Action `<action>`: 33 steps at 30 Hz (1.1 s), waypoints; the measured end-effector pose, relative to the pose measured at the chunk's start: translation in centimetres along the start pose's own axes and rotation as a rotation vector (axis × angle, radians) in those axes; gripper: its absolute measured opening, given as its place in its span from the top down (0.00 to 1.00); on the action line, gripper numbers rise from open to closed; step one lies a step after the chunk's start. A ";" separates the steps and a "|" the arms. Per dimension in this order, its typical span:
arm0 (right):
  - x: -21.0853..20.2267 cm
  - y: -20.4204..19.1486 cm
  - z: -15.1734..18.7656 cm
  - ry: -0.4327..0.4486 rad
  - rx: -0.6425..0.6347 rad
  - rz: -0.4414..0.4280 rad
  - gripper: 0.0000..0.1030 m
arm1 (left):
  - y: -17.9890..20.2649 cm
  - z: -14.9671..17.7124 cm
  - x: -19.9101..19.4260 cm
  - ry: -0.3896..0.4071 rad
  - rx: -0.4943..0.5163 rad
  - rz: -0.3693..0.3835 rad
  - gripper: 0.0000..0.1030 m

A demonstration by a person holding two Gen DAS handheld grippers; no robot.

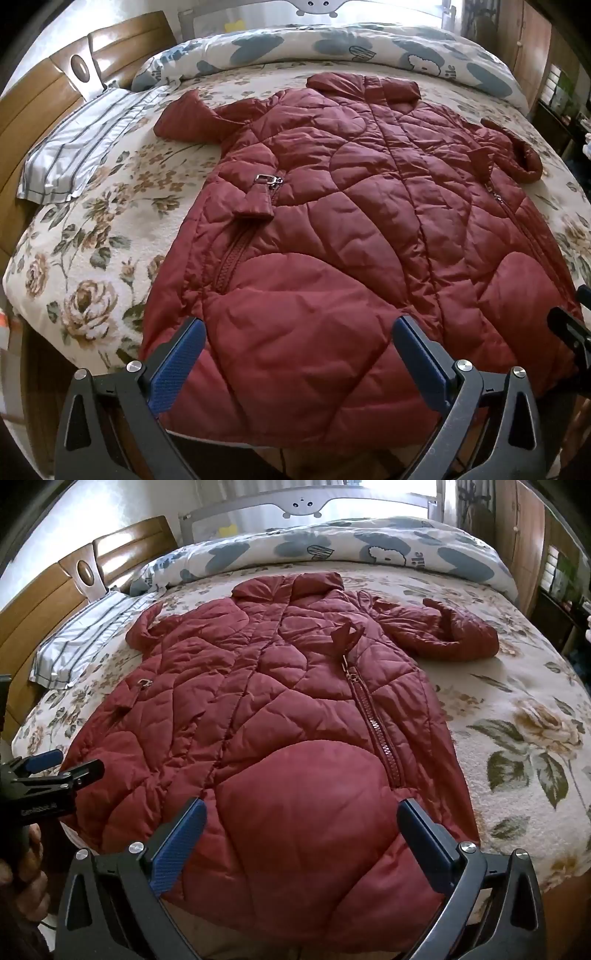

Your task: Fold large clothes

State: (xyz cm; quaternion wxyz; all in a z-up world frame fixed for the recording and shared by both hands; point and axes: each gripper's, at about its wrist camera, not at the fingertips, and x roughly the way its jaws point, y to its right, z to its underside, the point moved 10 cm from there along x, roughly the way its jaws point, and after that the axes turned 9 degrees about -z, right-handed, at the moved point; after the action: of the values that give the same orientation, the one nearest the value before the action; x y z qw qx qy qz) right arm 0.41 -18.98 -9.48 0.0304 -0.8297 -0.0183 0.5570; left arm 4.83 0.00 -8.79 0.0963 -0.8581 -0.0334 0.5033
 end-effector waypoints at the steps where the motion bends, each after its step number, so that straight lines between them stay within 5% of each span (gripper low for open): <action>1: 0.0 0.0 0.0 0.001 0.000 -0.001 0.00 | 0.1 0.0 0.0 0.001 -0.002 -0.002 0.01; 33: -0.1 -0.6 -1.3 0.008 0.003 -0.037 0.00 | 0.7 -0.9 0.9 -0.009 -0.003 0.010 0.01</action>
State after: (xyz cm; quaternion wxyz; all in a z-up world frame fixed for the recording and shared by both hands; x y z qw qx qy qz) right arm 1.58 -18.47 -8.85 0.0418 -0.8315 -0.0326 0.5530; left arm 6.01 -0.65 -9.31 0.0924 -0.8562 -0.0302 0.5075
